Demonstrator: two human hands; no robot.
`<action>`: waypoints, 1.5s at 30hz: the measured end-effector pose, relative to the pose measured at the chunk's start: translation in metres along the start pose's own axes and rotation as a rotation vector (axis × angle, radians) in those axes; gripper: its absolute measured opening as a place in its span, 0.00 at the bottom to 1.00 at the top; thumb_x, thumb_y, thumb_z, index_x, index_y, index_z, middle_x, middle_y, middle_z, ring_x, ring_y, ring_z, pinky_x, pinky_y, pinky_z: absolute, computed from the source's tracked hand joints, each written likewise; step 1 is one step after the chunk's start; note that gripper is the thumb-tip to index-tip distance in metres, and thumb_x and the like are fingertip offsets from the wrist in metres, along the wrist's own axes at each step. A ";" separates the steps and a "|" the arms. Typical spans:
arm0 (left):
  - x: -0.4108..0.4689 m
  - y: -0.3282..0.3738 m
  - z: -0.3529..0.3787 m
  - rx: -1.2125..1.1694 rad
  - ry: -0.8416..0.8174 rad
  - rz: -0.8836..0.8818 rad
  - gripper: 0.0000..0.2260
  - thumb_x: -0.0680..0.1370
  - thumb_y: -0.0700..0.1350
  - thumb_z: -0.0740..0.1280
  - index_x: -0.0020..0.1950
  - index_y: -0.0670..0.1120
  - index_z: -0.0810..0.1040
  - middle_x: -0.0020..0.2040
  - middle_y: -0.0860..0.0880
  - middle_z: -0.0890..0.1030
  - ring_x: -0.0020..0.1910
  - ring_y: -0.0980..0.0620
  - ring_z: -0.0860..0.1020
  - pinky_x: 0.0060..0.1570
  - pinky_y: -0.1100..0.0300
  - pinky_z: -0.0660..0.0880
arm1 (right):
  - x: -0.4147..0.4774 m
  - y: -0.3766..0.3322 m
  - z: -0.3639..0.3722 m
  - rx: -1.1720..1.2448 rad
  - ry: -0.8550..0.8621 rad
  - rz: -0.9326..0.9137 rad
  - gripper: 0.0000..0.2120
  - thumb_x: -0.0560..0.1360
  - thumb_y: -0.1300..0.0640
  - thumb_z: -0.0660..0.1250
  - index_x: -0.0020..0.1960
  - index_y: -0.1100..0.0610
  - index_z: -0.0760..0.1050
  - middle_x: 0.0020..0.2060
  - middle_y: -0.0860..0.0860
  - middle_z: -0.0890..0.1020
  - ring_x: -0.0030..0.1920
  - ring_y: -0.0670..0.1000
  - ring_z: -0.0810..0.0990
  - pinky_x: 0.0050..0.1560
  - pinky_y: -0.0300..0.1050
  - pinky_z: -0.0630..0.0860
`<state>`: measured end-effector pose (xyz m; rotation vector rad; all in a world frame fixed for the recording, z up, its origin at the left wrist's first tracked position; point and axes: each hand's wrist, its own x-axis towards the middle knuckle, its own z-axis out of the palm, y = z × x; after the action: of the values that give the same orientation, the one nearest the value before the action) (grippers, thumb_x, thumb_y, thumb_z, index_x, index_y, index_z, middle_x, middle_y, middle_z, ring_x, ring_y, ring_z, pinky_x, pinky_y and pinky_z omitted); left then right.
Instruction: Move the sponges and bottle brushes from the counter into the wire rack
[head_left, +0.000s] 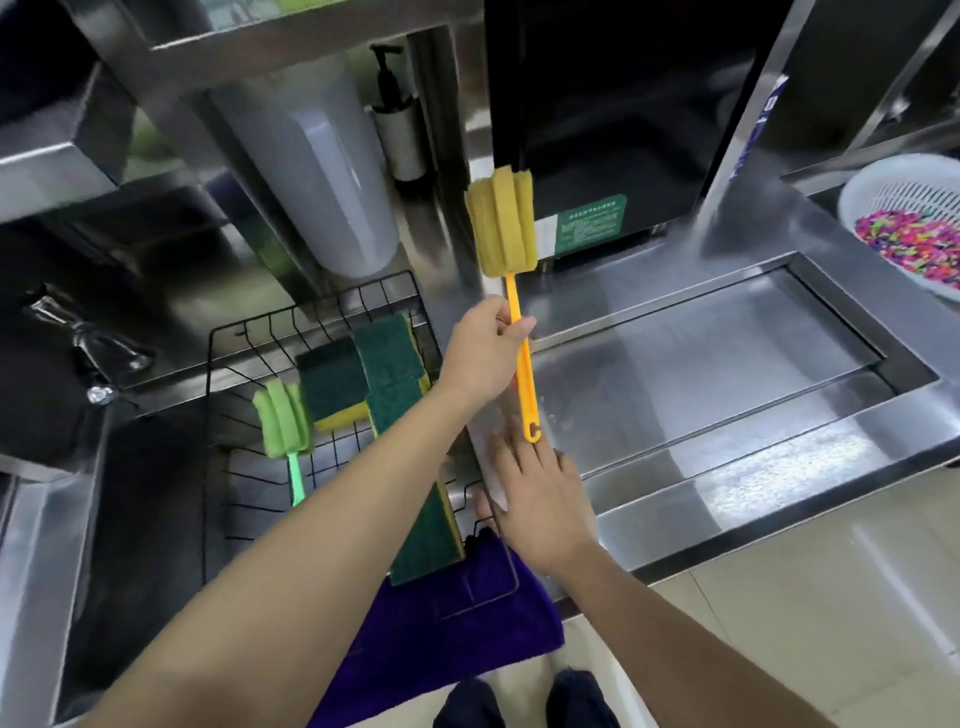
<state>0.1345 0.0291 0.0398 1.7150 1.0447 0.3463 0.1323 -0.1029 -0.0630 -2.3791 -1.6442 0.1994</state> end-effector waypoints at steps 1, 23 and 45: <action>-0.002 -0.001 -0.011 -0.005 0.027 -0.003 0.12 0.75 0.50 0.64 0.41 0.42 0.69 0.44 0.33 0.79 0.45 0.33 0.80 0.41 0.35 0.79 | 0.000 0.001 0.001 -0.006 0.002 -0.009 0.27 0.73 0.42 0.57 0.66 0.57 0.67 0.66 0.57 0.71 0.67 0.59 0.64 0.55 0.56 0.72; -0.085 -0.134 -0.128 0.313 0.397 -0.403 0.12 0.78 0.48 0.65 0.40 0.40 0.74 0.32 0.46 0.74 0.40 0.37 0.81 0.44 0.46 0.80 | 0.000 0.001 0.005 -0.091 0.015 -0.040 0.30 0.75 0.41 0.52 0.66 0.62 0.69 0.65 0.62 0.73 0.66 0.62 0.69 0.52 0.59 0.74; -0.073 -0.143 -0.126 0.470 0.086 -0.549 0.12 0.77 0.46 0.65 0.38 0.43 0.69 0.31 0.45 0.75 0.31 0.47 0.77 0.41 0.52 0.80 | 0.000 -0.001 0.004 -0.066 0.003 -0.015 0.30 0.75 0.41 0.50 0.66 0.61 0.69 0.65 0.61 0.72 0.66 0.62 0.69 0.51 0.58 0.74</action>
<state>-0.0592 0.0605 -0.0162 1.7308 1.7020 -0.1959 0.1307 -0.1026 -0.0668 -2.4123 -1.6921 0.1409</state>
